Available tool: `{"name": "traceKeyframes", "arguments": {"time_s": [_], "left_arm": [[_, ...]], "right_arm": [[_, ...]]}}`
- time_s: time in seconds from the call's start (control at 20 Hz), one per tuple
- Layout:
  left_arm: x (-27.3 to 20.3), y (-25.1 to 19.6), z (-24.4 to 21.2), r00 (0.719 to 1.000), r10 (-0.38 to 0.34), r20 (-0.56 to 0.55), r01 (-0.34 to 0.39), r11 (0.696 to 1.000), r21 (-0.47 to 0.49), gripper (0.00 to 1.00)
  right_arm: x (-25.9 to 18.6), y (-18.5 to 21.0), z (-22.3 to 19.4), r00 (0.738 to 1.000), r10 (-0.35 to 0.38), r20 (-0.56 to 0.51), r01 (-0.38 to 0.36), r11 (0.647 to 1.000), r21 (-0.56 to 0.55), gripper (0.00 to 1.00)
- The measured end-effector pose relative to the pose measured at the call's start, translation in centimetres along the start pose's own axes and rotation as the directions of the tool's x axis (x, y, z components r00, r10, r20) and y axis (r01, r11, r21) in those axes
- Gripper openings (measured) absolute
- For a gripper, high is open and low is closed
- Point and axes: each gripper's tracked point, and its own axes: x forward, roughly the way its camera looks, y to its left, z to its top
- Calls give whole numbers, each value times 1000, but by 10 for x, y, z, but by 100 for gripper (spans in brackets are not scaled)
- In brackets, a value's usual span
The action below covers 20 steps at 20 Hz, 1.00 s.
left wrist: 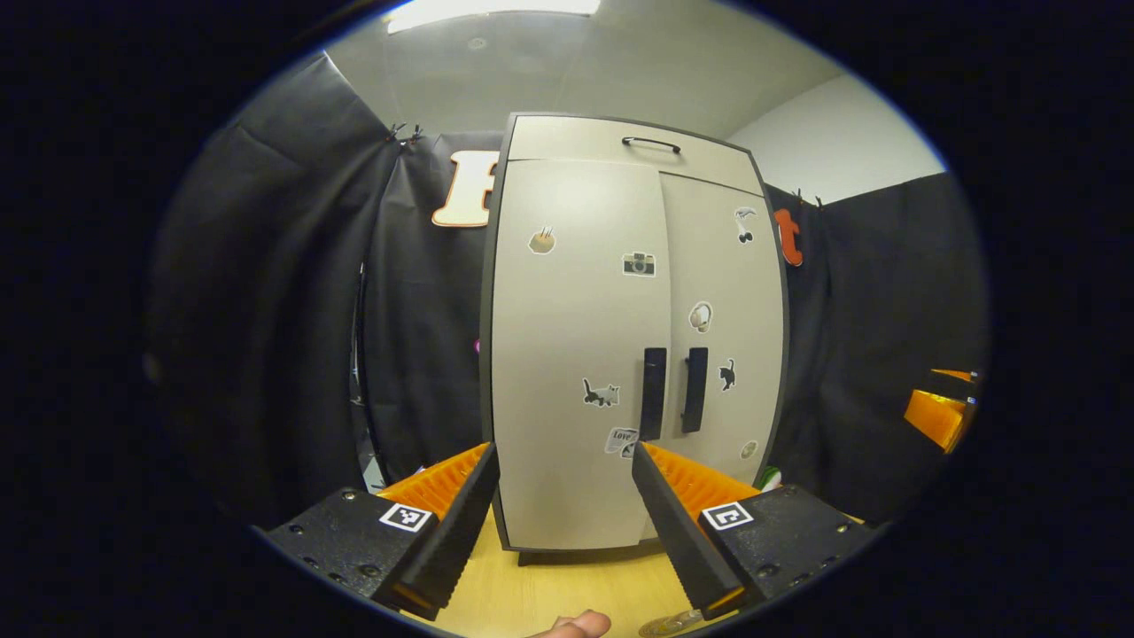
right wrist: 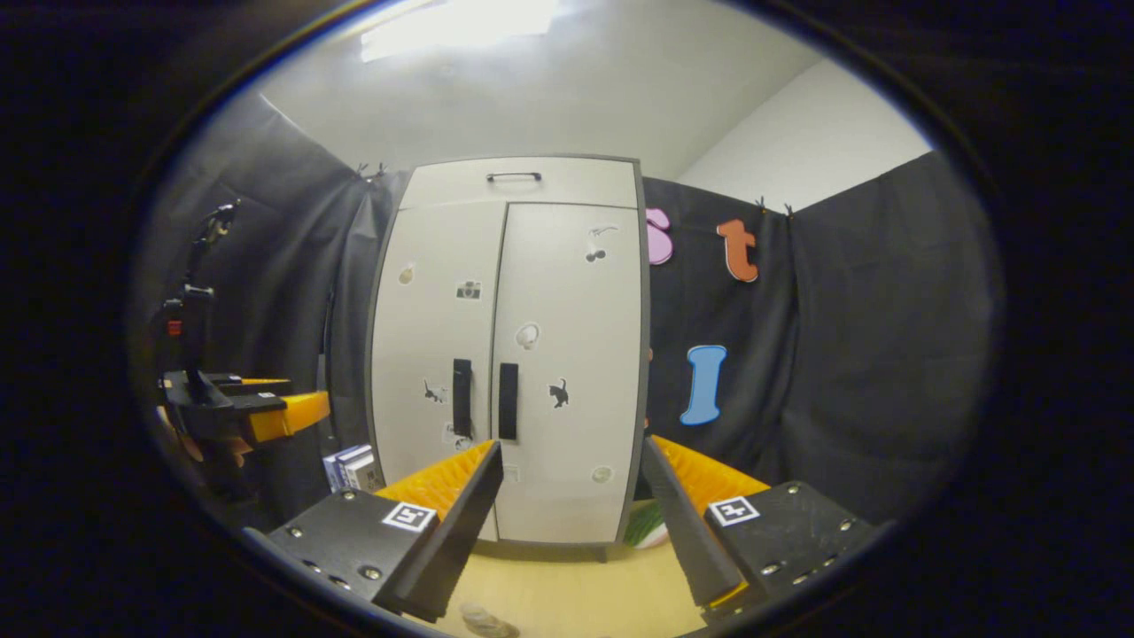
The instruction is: Grasp the bottle in the cabinet with the left hand and place it on the coaster, then close the right door with the right hand and the left door with the left hand.
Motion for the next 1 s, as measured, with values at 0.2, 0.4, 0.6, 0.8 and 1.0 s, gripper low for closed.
{"name": "traceKeyframes", "arguments": {"time_s": [0.2,0.4,0.6,0.8,1.0], "left_arm": [[4,4,0,1000,5,6,-5,1000,17,95],[4,1,-1,1000,-5,10,4,1000,31,95],[6,-3,-5,1000,-23,-1,23,999,24,95],[11,-1,-11,999,-34,-9,34,999,13,95],[20,-3,-16,998,-52,-21,53,998,23,94]], "right_arm": [[4,7,5,999,25,37,-24,999,-23,96],[9,10,1,999,18,42,-17,999,-33,96],[13,16,-1,998,30,51,-28,999,-40,96],[17,16,-7,998,33,55,-30,999,-42,96],[32,16,-13,998,7,55,-5,1000,-28,96]]}}
